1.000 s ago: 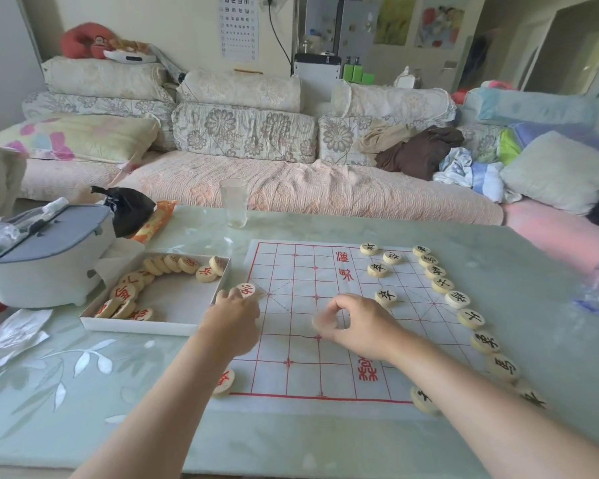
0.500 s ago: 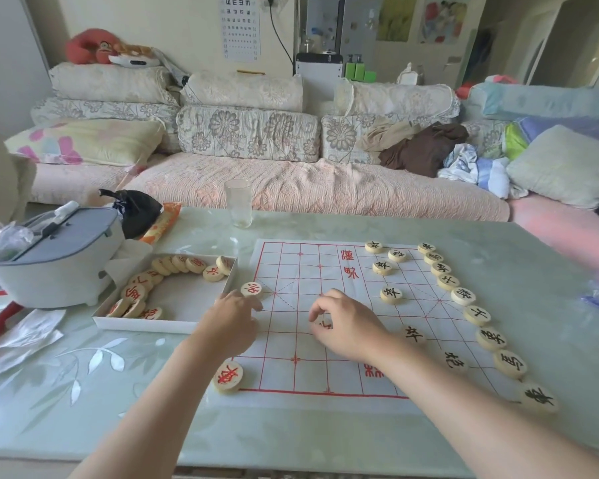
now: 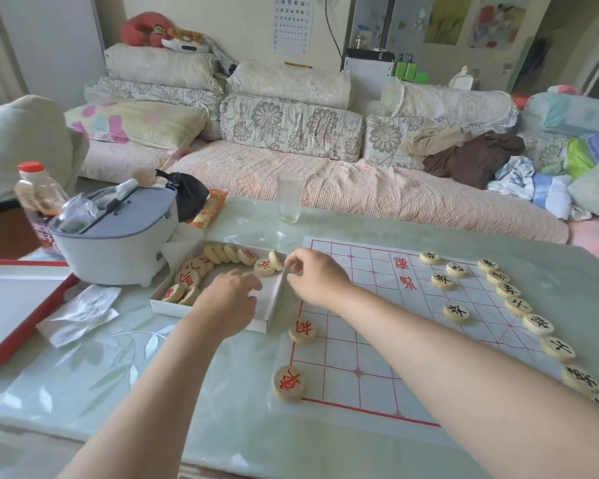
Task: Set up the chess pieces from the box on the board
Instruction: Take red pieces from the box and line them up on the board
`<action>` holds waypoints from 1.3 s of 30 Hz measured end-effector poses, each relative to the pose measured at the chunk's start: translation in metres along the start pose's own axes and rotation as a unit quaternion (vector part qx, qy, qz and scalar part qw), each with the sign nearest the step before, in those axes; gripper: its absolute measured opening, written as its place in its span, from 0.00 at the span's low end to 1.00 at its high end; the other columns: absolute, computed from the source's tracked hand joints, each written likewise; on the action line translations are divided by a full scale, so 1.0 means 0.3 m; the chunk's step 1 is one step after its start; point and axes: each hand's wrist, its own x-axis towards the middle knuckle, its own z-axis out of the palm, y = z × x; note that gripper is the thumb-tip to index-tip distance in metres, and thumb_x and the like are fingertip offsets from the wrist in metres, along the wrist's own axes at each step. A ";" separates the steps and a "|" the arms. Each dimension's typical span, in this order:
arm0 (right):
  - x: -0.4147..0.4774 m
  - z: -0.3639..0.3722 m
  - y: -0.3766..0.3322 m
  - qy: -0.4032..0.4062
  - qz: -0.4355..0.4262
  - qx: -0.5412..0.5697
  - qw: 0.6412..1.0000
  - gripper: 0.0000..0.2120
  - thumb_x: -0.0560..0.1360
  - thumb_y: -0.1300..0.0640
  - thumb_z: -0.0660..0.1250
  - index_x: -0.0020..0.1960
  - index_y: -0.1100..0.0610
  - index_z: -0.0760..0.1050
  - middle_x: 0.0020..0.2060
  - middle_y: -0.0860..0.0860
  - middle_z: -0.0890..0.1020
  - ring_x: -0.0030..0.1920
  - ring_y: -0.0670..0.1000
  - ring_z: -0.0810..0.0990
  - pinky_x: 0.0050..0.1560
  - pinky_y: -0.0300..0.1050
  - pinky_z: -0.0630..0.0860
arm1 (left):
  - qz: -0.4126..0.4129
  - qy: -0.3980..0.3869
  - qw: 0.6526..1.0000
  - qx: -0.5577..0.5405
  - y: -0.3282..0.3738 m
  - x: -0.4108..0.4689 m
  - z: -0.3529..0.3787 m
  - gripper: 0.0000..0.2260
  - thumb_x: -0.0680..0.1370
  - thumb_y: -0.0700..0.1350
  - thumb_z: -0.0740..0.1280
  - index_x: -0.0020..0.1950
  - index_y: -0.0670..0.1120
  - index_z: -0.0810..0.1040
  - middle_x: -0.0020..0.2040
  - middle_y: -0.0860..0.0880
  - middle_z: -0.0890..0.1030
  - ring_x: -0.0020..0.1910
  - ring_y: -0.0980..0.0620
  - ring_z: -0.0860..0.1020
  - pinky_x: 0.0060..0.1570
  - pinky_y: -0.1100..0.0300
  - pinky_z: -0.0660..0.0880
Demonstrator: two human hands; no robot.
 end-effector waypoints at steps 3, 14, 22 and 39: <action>0.097 0.044 -0.024 0.023 0.018 -0.056 0.998 0.09 0.78 0.45 0.63 0.54 0.46 0.76 0.50 0.44 0.80 0.51 0.50 0.79 0.45 0.43 0.70 | -0.013 0.006 1.000 0.013 -0.059 0.015 -0.014 0.15 0.79 0.45 0.62 0.65 0.54 0.75 0.64 0.51 0.74 0.64 0.48 0.70 0.62 0.54 0.70; 0.258 0.167 -0.074 0.056 0.074 -0.144 0.985 0.10 0.75 0.52 0.67 0.55 0.54 0.78 0.53 0.53 0.82 0.53 0.57 0.80 0.45 0.44 0.72 | -0.049 -0.008 0.997 -0.063 -0.109 0.073 -0.025 0.17 0.79 0.44 0.59 0.68 0.48 0.71 0.63 0.50 0.75 0.61 0.49 0.72 0.56 0.57 0.71; 0.158 0.180 -0.073 0.100 -0.100 0.025 0.990 0.11 0.71 0.65 0.67 0.47 0.51 0.81 0.48 0.45 0.75 0.48 0.48 0.78 0.45 0.42 0.72 | -0.104 0.035 0.972 -0.208 -0.062 0.080 -0.048 0.15 0.80 0.46 0.61 0.66 0.48 0.71 0.57 0.50 0.79 0.56 0.48 0.76 0.50 0.57 0.73; 0.097 0.131 -0.116 0.011 -0.048 -0.084 0.995 0.19 0.75 0.53 0.67 0.65 0.46 0.72 0.64 0.47 0.74 0.62 0.52 0.76 0.53 0.44 0.71 | -0.169 0.060 0.861 -0.476 -0.096 0.041 -0.085 0.20 0.75 0.34 0.67 0.62 0.54 0.77 0.51 0.48 0.81 0.38 0.53 0.76 0.38 0.57 0.75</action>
